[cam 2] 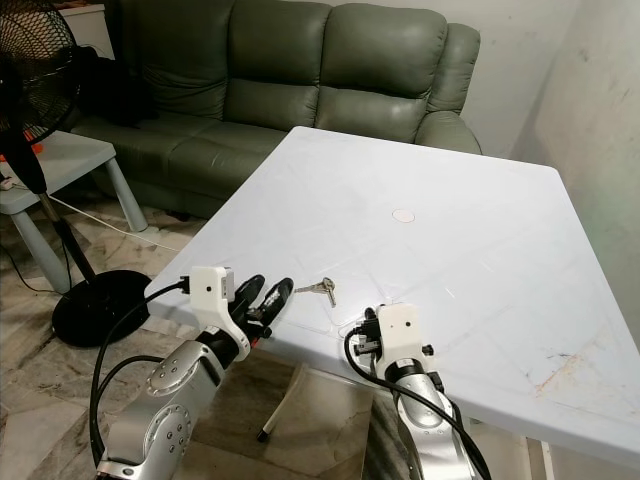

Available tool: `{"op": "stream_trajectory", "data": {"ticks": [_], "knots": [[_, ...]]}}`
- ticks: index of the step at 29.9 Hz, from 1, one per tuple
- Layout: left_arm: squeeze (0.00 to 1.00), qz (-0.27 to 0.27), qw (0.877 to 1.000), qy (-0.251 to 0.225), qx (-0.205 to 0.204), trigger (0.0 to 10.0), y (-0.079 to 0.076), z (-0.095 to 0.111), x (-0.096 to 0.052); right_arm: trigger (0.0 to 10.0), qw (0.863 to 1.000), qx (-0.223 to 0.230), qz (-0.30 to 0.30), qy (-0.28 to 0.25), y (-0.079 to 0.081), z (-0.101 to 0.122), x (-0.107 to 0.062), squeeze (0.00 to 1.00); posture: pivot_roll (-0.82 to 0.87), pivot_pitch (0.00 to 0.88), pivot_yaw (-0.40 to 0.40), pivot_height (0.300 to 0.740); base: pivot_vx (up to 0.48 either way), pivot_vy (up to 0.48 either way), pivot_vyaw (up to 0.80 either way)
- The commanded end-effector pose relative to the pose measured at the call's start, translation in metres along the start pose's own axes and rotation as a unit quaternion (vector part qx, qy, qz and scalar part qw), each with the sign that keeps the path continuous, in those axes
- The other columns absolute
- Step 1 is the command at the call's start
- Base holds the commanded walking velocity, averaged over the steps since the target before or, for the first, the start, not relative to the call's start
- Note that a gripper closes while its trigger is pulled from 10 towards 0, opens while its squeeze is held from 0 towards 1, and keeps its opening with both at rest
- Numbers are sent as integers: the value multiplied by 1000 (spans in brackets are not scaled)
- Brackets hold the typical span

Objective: Hang keys on a hook

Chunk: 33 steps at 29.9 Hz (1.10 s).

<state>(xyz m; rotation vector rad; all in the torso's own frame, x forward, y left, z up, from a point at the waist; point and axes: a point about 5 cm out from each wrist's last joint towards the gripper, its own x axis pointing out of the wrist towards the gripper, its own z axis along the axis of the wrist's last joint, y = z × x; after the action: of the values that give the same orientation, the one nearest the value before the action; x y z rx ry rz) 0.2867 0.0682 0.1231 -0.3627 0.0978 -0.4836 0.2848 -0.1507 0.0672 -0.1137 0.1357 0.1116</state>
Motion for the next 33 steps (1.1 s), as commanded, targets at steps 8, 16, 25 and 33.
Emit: {"op": "stream_trajectory", "data": {"ticks": [8, 16, 25, 33], "knots": [[0, -7, 1000, -6, -27, 10000, -12, -1, 5, 10000, 1000, 10, -18, 18, -1, -3, 3, 0, -18, 17, -22, 740, 0, 0, 0], [0, -7, 1000, -7, -27, 10000, -12, -1, 5, 10000, 1000, -5, -4, 12, -5, -3, 1, 0, -20, 16, -23, 740, 0, 0, 0], [0, -8, 1000, -7, -28, 10000, -13, -1, 5, 1961, 1000, -11, -3, 7, -11, -5, -2, 0, -21, 18, -23, 740, 0, 0, 0], [0, -7, 1000, -8, -27, 10000, -12, 0, 5, 2863, 1000, -4, 18, 7, -10, -8, -5, 0, -18, 19, -22, 740, 0, 0, 0]]}}
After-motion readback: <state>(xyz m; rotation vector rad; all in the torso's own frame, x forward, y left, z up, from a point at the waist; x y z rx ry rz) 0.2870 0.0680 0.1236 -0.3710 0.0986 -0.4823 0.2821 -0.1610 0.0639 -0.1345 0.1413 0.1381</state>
